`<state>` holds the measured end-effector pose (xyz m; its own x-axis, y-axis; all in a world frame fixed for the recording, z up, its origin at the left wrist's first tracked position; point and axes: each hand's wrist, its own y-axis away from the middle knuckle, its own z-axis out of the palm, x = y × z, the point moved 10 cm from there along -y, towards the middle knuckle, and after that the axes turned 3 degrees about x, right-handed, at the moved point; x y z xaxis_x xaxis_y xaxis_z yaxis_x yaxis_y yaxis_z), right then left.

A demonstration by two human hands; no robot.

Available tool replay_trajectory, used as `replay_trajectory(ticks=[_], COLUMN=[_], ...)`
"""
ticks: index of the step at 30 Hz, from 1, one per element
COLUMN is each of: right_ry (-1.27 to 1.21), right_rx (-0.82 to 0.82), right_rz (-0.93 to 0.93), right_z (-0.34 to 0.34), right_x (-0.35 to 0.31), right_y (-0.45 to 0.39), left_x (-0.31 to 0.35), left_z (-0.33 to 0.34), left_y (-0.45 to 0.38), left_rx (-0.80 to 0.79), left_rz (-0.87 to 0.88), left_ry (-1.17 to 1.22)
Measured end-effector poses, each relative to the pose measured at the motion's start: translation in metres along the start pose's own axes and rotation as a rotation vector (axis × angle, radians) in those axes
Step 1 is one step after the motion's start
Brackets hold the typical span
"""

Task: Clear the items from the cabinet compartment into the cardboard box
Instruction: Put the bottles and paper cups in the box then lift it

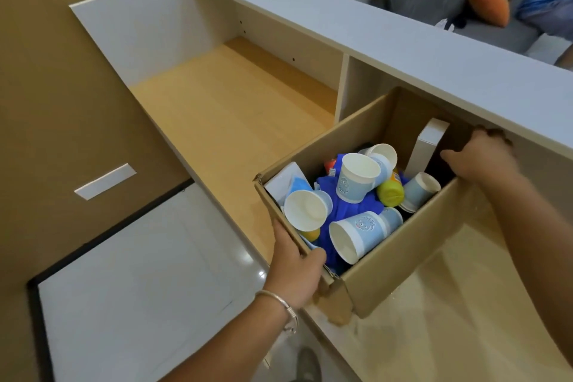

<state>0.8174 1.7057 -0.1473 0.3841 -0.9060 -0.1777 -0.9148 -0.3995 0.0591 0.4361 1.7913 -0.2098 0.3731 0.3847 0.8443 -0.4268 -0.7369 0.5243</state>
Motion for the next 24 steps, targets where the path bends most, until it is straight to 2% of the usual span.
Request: replay_trajectory(ticks=[8,18,24], right_ry=[0.027,0.046,0.029], right_rx=[0.029,0.018,0.0], right_rz=[0.1,0.195,0.198], right_z=[0.004,0.001,0.004], right_x=[0.018,0.034,0.031], right_y=[0.049,0.149,0.207], left_x=[0.008,0.042,0.067], left_z=[-0.048,-0.114,-0.118], left_y=[-0.021,-0.072,-0.092], left_rx=[0.005,0.077,0.161], left_rz=[0.041,0.25,0.301], left_ry=[-0.151,-0.402,-0.467])
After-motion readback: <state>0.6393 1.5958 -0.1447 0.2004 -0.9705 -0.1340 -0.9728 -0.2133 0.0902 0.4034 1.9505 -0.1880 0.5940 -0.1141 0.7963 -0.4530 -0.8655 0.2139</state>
